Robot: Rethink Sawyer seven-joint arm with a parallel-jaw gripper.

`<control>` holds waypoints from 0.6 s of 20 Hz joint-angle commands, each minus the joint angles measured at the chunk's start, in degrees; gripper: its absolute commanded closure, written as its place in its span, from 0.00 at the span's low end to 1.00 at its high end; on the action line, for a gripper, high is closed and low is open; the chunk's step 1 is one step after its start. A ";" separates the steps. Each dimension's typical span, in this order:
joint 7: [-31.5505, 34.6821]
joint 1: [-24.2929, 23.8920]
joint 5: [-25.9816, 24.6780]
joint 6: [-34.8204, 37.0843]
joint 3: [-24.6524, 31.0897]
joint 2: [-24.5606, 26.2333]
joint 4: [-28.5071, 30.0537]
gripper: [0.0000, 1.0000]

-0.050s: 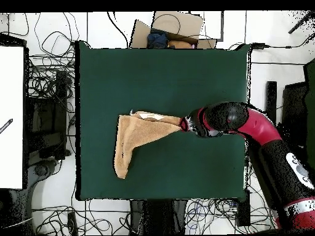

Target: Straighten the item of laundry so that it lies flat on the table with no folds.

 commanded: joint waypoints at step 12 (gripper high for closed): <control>-22.18 -2.67 -4.65 10.82 1.82 6.28 -15.84 1.00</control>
